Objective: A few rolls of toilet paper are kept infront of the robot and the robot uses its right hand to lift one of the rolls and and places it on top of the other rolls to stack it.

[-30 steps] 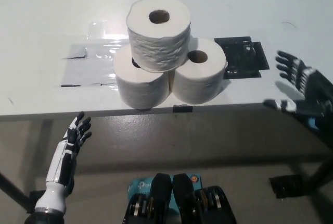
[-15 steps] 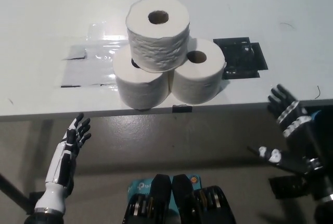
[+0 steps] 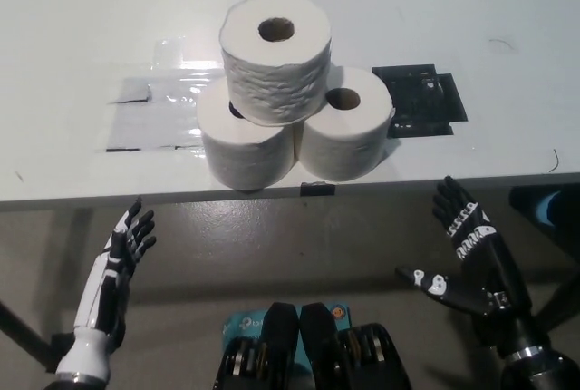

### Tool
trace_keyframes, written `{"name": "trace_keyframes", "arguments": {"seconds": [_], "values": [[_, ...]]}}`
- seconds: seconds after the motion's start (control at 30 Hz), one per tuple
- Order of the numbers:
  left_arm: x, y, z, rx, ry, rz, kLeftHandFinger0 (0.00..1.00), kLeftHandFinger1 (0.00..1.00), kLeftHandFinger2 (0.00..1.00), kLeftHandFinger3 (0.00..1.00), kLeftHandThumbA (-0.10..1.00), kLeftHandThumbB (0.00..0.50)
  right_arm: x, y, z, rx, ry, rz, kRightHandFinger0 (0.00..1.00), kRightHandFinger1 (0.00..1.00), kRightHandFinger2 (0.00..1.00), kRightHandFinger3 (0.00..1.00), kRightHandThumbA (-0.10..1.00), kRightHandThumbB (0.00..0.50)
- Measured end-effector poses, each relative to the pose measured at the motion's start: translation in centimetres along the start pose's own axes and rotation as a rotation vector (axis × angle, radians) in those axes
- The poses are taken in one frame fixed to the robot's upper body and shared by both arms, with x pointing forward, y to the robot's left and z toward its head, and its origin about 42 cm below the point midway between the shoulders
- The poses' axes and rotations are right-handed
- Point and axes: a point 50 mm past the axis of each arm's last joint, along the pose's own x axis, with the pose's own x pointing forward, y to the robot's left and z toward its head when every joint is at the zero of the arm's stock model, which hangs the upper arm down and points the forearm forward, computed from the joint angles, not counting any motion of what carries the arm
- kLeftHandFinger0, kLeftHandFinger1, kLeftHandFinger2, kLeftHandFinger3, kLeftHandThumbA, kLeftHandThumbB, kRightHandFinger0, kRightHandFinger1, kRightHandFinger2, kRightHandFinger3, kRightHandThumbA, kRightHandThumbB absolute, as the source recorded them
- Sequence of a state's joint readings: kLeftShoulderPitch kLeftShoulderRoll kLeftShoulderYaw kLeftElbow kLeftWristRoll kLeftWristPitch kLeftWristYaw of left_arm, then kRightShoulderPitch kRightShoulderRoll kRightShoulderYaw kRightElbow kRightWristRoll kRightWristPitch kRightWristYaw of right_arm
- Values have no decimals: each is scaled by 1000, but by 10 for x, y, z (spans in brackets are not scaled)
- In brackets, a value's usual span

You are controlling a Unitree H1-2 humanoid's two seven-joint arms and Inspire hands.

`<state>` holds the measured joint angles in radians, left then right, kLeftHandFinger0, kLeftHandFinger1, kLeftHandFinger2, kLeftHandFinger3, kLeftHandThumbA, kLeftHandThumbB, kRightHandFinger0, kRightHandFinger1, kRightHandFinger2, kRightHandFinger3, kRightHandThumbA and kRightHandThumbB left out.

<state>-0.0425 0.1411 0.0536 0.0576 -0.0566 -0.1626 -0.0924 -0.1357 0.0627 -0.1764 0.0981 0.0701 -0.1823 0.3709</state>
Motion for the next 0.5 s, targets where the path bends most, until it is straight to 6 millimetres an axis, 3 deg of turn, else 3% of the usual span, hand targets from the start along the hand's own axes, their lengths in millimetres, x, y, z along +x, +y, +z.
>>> {"name": "trace_keyframes", "arguments": {"seconds": [0.17, 0.5], "values": [[-8, 0, 0, 0, 4, 1, 1000, 1000, 1000, 1000, 1000, 40, -4, 6, -3, -7, -14, 1, 1000, 1000, 1000, 1000, 1000, 160], [-7, -2, 7, -2, -8, -7, 1000, 1000, 1000, 1000, 1000, 55, -19, 0, -8, -35, -21, -47, 1000, 1000, 1000, 1000, 1000, 86]]}}
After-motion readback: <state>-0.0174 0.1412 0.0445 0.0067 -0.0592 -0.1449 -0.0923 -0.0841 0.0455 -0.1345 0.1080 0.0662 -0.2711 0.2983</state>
